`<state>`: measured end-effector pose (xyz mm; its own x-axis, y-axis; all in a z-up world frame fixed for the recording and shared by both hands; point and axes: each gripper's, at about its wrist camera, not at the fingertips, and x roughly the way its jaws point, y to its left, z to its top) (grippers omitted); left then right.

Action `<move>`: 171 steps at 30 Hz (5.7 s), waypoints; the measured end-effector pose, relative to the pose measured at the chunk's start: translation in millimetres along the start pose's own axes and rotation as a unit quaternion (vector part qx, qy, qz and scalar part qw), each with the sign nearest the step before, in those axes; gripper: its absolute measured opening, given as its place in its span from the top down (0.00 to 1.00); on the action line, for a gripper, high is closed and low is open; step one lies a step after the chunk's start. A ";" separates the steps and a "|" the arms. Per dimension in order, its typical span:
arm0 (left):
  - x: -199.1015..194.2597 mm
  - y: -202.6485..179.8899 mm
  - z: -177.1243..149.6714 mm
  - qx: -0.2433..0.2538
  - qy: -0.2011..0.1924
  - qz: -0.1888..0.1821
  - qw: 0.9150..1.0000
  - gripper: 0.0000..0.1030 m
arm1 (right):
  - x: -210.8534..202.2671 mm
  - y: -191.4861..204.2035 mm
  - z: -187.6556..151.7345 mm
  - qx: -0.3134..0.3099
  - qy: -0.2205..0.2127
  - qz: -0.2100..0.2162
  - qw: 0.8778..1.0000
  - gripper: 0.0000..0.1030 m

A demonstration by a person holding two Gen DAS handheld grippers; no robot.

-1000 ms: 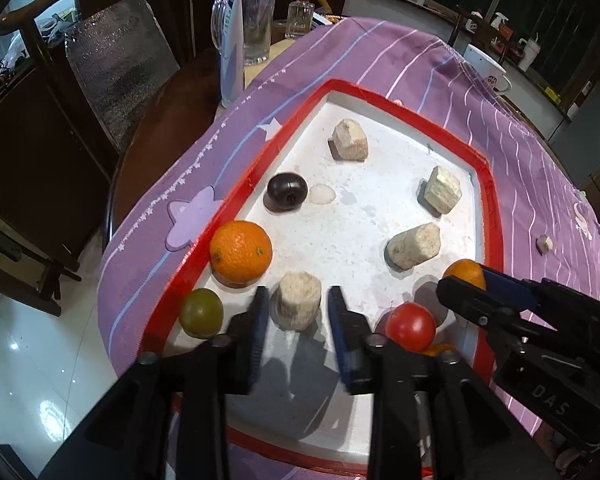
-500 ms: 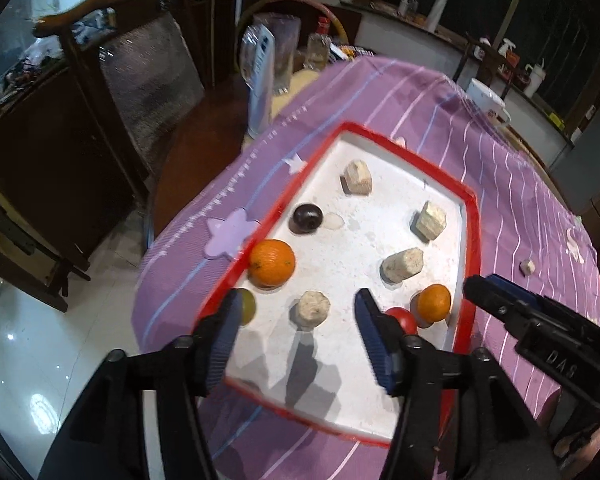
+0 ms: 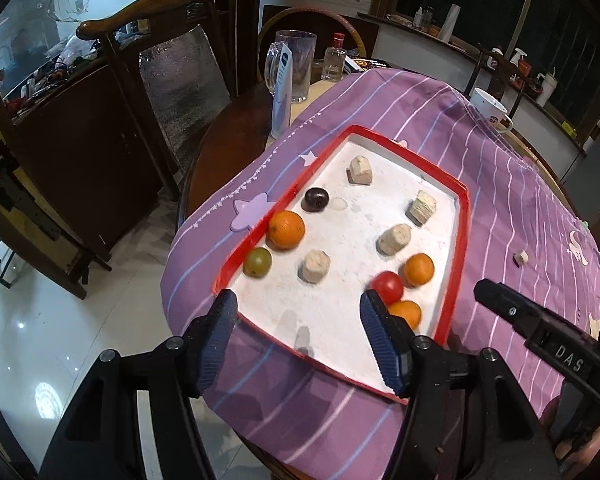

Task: Organize fruits
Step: 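Move both grippers away from the tray toward the last tomato and cork, then grasp the red tomato with the right gripper while the left gripper grasps the last cork, then carry the tomato to the tray with the right gripper while the left gripper carries the cork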

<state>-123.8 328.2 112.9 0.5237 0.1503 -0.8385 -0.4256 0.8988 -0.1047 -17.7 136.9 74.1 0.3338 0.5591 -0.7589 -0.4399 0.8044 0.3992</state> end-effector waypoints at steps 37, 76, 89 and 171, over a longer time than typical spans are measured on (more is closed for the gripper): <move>28.5 -196.7 -26.1 0.095 0.038 -0.087 0.991 0.32 | -111.5 -179.7 -65.3 0.098 -0.025 -0.126 0.987 0.55; 30.5 -205.0 -36.2 0.161 0.025 -0.005 0.987 0.32 | -84.4 -161.0 -66.2 0.070 0.005 -0.119 0.990 0.55; 44.5 -200.8 -33.5 0.177 0.045 -0.015 0.983 0.32 | -74.6 -156.7 -68.1 0.087 0.010 -0.129 0.988 0.55; 83.9 -220.4 24.9 0.183 0.054 -0.192 0.963 0.83 | -64.6 -163.0 -37.8 0.095 -0.011 -0.135 0.986 0.67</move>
<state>32.3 153.0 79.0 0.5016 -0.2478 -0.8288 0.0833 0.9675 -0.2389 1.0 -37.9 38.6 0.4369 0.3229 -0.8396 -0.1698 0.9462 0.2755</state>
